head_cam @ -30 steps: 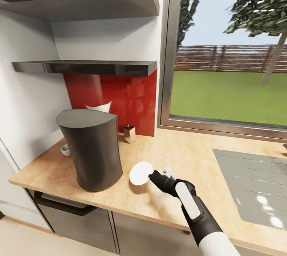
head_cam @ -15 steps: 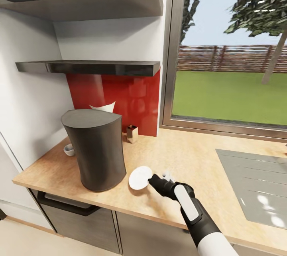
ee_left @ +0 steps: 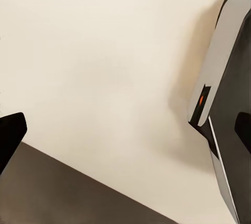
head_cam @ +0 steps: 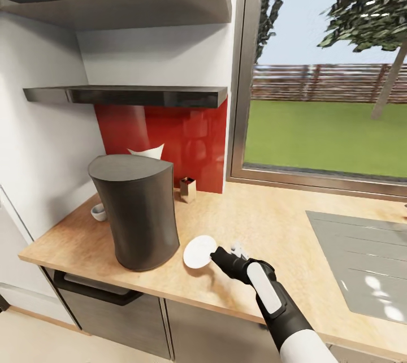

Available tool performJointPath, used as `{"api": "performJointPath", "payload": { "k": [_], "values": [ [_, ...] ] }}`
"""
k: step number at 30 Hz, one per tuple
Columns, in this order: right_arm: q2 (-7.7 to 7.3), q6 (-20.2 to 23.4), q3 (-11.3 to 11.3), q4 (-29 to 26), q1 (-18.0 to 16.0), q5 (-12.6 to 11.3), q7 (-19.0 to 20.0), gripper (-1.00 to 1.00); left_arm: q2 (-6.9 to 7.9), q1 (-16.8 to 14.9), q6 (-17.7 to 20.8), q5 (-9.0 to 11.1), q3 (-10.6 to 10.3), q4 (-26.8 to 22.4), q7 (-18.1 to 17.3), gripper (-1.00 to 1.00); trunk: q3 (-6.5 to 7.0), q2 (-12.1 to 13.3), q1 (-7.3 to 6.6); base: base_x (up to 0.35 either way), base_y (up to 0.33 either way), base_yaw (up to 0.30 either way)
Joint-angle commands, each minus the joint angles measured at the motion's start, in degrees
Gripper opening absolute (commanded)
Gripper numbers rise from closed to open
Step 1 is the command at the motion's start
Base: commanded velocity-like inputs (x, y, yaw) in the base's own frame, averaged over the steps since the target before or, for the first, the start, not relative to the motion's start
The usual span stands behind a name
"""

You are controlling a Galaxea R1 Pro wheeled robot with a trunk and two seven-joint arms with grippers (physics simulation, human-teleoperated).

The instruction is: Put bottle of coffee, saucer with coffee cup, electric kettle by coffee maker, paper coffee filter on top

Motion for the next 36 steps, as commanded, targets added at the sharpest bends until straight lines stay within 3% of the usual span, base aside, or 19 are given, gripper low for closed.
{"api": "performJointPath", "payload": {
  "k": [1, 15, 16, 36],
  "values": [
    [0.01, 0.08, 0.05, -0.07, -0.04, -0.81, -0.36, -1.0, -0.03, 0.05, 0.43, -0.35, 0.28, -0.24, -0.01, 1.0, -0.12, -0.14, 0.03, -0.158, 0.115, 0.0],
    [0.01, 0.08, 0.05, 0.01, -0.04, -0.85, -0.36, -1.0, -0.02, 0.05, 0.43, -0.35, 0.28, -0.27, -0.01, 1.0, -0.12, -0.14, 0.03, -0.061, 0.069, 0.0],
    [0.01, 0.08, 0.05, 0.02, -0.04, -0.84, -0.36, 1.0, -0.01, 0.05, 0.43, -0.35, 0.28, -0.25, -0.01, 1.0, -0.12, -0.14, 0.03, 0.0, 0.069, 0.0],
    [0.01, 0.08, 0.05, 0.08, -0.04, -0.9, -0.36, 1.0, -0.07, 0.05, 0.43, -0.41, 0.28, -0.26, -0.01, 1.0, -0.12, -0.14, 0.03, 0.0, 0.004, 0.0]
  ]
}}
